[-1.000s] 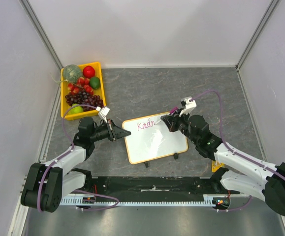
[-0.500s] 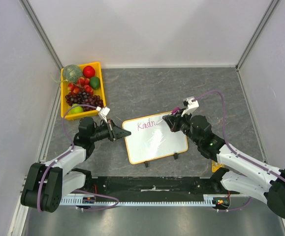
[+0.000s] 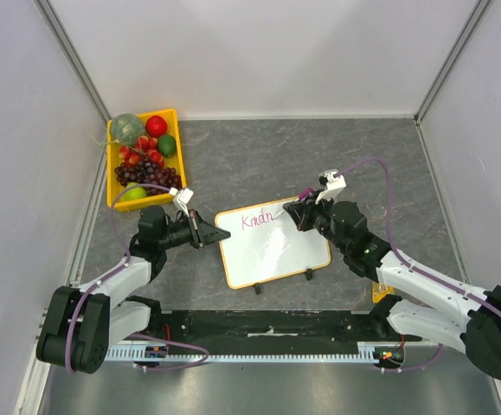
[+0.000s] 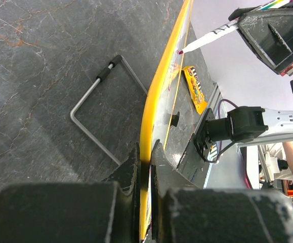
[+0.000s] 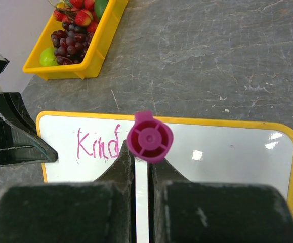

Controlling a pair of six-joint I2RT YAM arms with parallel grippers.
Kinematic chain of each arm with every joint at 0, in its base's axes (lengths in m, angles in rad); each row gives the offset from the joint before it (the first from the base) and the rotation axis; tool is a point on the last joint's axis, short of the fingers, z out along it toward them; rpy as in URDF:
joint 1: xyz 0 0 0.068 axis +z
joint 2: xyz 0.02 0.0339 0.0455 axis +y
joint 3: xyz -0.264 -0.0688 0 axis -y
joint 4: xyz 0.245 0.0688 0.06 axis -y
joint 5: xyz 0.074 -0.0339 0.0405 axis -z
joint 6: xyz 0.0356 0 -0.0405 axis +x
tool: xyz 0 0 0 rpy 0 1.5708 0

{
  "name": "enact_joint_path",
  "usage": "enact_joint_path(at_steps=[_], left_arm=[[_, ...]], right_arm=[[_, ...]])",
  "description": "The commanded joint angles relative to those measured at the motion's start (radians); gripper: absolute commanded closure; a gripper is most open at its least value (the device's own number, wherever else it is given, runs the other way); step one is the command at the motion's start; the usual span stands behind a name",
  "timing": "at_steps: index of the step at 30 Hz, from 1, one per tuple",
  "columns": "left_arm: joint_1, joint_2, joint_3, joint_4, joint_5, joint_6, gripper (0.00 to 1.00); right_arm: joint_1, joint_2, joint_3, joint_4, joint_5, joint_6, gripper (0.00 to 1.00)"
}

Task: Write a sentence on the whiteboard

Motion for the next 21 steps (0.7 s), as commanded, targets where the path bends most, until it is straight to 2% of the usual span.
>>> enact_joint_path(at_steps=[1, 21], left_arm=[[-0.002, 0.013, -0.016, -0.097, -0.083, 0.091, 0.98], [-0.002, 0.012, -0.019, -0.093, -0.084, 0.091, 0.98]], right_arm=[[-0.007, -0.006, 0.009, 0.009, 0.051, 0.002, 1.00], [-0.055, -0.001, 0.024, -0.009, 0.068, 0.018, 1.00]])
